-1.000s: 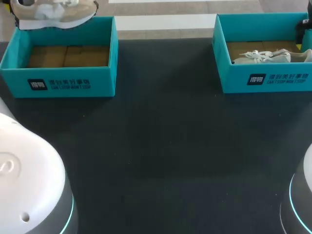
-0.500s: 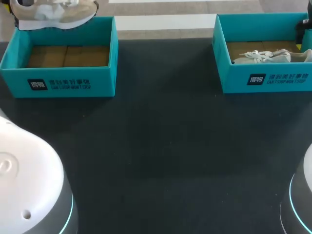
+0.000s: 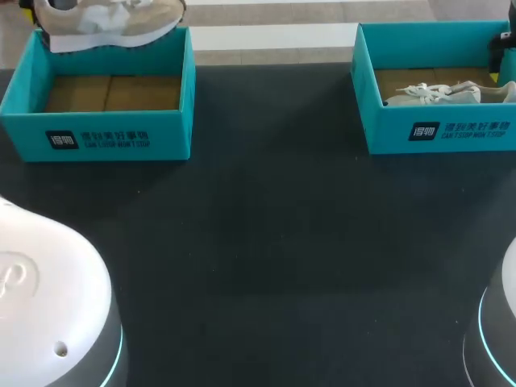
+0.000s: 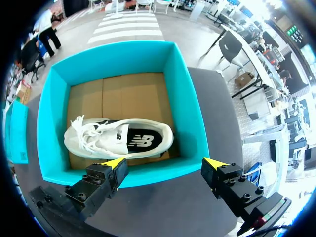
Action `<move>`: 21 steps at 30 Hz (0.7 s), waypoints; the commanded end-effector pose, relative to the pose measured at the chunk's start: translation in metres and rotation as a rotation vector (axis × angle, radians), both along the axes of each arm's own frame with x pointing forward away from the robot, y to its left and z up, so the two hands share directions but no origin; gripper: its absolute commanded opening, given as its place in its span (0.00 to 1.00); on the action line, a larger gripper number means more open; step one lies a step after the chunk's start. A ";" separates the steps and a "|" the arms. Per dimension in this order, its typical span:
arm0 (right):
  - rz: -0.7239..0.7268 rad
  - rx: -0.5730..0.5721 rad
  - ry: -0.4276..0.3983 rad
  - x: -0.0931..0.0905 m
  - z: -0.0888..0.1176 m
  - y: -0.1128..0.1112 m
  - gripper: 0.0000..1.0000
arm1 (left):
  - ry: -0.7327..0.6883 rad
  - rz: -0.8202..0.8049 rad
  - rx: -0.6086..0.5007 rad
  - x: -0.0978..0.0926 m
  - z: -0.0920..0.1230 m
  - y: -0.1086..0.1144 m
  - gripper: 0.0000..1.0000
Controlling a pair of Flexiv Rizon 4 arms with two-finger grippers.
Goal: Take the shoe out of the shoebox, open the shoe tongue, remove and reinsert the insole, then place the shoe into the shoebox
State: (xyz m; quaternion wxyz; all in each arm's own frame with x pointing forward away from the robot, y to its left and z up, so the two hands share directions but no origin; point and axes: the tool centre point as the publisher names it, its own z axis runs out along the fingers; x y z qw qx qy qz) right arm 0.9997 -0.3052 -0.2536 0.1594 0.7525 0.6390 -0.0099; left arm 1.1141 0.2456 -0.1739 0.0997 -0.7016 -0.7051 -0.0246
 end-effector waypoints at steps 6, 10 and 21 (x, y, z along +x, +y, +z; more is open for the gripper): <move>-0.001 -0.001 -0.002 0.000 0.000 0.001 1.00 | -0.209 -0.037 0.029 -0.103 0.017 -0.063 0.00; -0.001 -0.001 -0.002 0.000 0.000 0.001 1.00 | -0.216 -0.080 0.019 -0.134 0.017 -0.091 0.00; -0.001 -0.001 -0.002 0.000 0.000 0.001 1.00 | -0.210 -0.092 0.008 -0.171 0.016 -0.129 0.00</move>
